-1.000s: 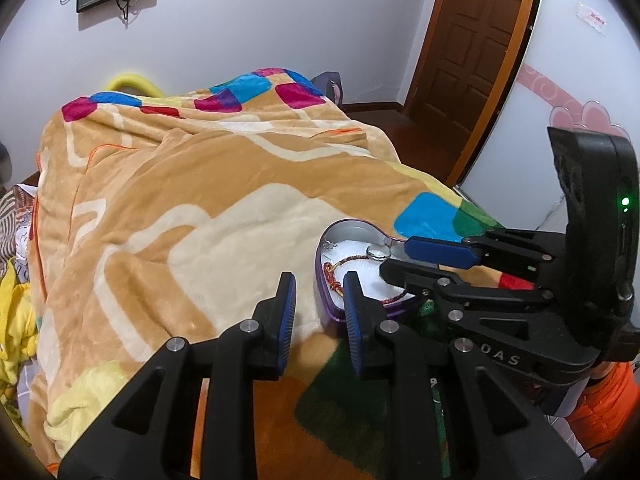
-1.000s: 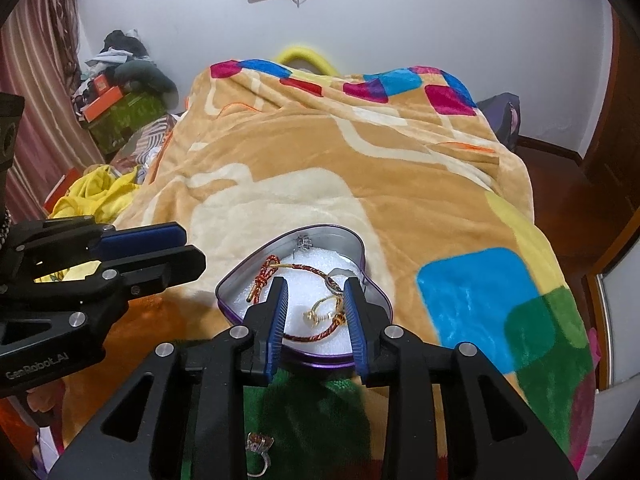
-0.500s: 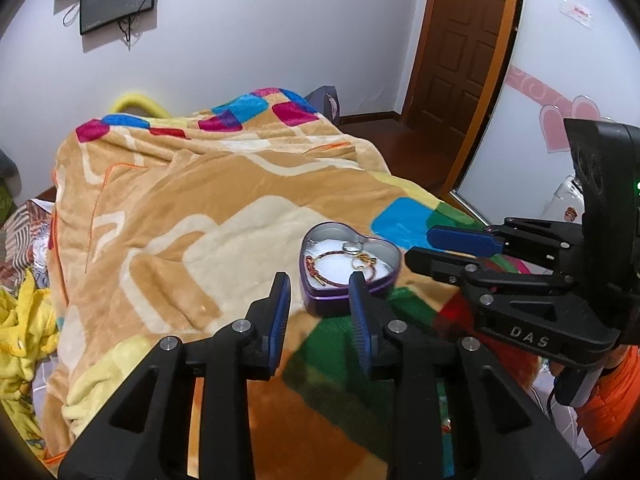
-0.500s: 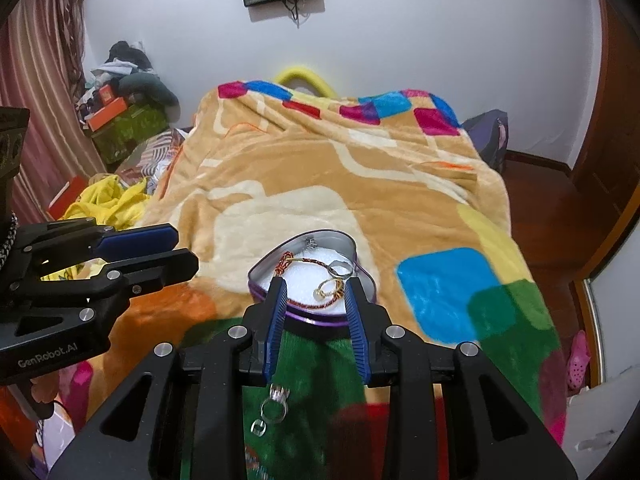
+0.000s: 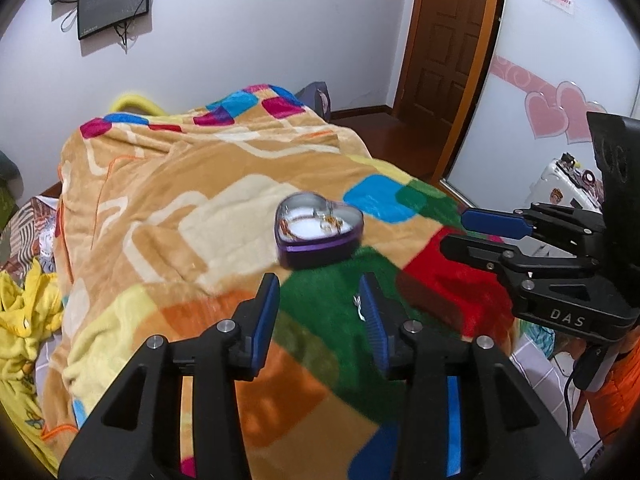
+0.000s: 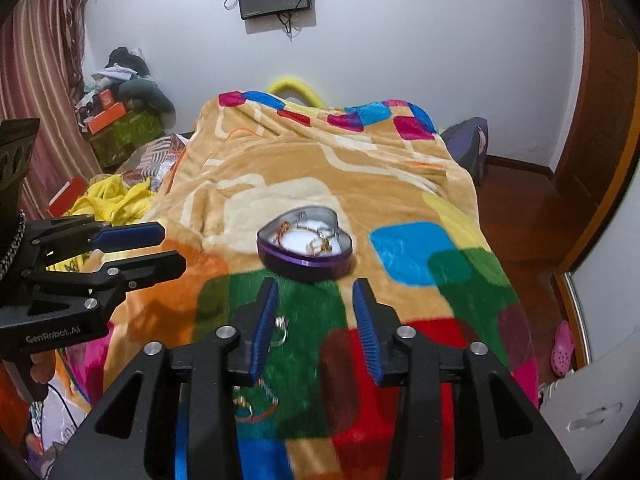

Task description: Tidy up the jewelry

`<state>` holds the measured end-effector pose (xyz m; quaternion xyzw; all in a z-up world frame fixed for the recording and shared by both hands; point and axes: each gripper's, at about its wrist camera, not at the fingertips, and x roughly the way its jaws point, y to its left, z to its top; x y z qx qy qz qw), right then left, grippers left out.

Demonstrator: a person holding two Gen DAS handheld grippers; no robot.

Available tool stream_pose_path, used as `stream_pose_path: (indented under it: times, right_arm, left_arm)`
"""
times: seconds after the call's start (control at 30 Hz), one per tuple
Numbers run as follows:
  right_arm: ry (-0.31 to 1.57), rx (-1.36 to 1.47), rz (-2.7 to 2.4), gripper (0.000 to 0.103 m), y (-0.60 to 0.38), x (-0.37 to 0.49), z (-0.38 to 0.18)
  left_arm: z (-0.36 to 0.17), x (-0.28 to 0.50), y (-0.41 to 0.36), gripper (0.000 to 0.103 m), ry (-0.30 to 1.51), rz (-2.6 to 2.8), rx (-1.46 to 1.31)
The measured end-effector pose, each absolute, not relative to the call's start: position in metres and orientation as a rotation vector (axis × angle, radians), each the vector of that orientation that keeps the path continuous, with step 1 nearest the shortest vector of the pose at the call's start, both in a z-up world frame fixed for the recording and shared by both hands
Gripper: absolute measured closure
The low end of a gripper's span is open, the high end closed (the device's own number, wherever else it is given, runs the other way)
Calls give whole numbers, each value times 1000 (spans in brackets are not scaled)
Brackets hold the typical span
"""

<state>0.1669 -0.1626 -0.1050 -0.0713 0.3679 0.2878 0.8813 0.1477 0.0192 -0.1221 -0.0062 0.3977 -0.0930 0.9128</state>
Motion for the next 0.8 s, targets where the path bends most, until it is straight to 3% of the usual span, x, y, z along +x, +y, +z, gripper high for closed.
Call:
stream_pose_path:
  times: [0.57, 0.63, 0.8]
  right_arm:
    - [971, -180, 658, 68, -149, 148, -184]
    - [979, -180, 666, 72, -148, 148, -188]
    - [958, -217, 705, 95, -142, 143, -184]
  left_arm:
    - [-177, 127, 16, 62, 975, -191, -38]
    - [-181, 126, 17, 62, 984, -193, -44]
    - [-186, 128, 16, 62, 997, -194, -49]
